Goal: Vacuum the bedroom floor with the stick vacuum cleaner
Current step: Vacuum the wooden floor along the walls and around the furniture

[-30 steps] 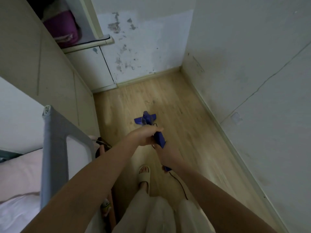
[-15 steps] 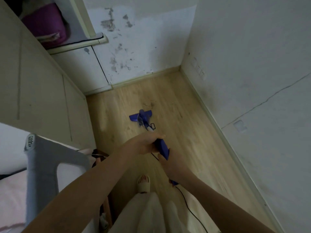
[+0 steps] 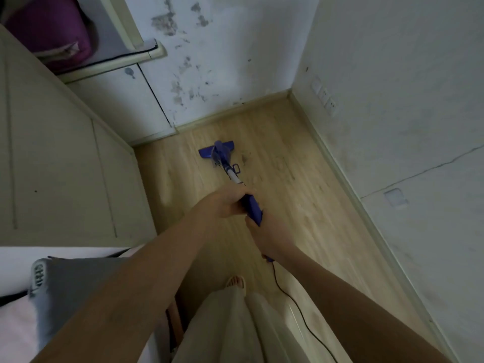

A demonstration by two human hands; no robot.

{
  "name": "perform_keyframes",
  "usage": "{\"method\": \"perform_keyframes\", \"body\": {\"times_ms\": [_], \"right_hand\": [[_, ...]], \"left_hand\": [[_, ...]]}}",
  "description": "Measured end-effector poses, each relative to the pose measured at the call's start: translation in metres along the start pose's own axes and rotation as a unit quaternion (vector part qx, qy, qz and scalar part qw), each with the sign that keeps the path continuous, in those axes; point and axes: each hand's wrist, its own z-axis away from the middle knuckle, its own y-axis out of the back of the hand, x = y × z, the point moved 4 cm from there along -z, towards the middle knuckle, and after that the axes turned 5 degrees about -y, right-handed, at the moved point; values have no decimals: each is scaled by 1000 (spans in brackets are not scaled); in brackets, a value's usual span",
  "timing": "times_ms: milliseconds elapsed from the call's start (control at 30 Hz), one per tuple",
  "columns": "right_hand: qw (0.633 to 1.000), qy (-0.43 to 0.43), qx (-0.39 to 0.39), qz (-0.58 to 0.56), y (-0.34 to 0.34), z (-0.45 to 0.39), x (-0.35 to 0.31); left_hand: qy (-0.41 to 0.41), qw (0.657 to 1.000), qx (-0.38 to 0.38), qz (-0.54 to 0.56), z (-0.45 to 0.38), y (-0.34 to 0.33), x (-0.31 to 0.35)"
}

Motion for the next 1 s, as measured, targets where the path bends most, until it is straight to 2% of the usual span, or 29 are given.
{"method": "perform_keyframes", "body": {"times_ms": [300, 467, 600, 733, 1000], "right_hand": [[999, -4, -29, -46, -5, -43, -38], [999, -7, -27, -46, -2, -67, -47], [999, 14, -14, -36, 6, -71, -50], [1000, 19, -14, -9, 19, -66, -39], [1000, 8, -1, 10, 23, -101, -46]], "left_hand": [[-7, 999, 50, 14, -35, 27, 29], [-39, 997, 64, 35, -52, 32, 38], [-45, 997, 47, 44, -53, 34, 46], [-22, 999, -6, 43, -48, 26, 47], [-19, 997, 36, 70, -76, 25, 56]]}}
